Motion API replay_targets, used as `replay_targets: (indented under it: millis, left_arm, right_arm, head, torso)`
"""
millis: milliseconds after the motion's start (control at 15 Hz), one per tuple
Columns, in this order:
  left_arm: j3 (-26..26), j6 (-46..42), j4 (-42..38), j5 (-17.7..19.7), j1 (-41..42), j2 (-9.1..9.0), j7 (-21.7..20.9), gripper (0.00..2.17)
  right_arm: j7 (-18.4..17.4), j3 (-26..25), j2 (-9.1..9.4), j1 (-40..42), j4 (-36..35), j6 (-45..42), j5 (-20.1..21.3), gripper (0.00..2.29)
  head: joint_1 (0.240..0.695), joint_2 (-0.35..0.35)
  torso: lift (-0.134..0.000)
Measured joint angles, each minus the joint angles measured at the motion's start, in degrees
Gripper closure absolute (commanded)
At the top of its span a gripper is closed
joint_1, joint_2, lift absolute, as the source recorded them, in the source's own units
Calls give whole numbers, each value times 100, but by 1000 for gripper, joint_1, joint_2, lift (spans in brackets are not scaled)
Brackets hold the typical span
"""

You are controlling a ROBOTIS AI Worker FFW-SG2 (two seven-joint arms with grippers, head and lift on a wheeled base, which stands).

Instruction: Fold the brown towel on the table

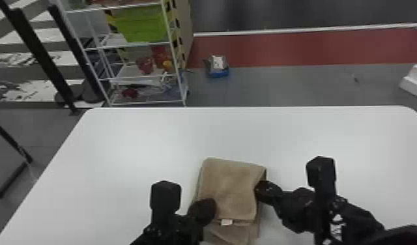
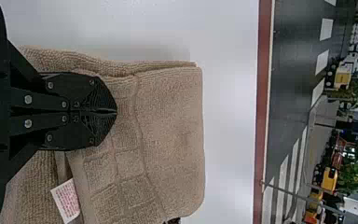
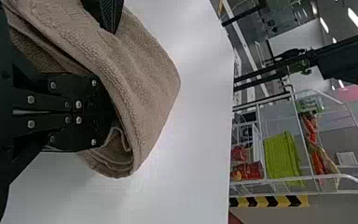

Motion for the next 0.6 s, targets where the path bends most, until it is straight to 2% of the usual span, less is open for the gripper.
replay_targets:
  millis: [200, 600]
  left_arm:
    - [16, -4, -3, 0, 23, 0, 0, 1976]
    - [-21, 48, -9, -26, -5, -5, 16, 1976]
  right_arm:
    - [-95, -172, 4, -61, 55, -290, -15, 1835]
    - [-317, -536, -18, -127, 315, -427, -24, 1835]
  head:
    - [695, 133]
    - [695, 61]
  torso:
    - [-124]
    - [-124]
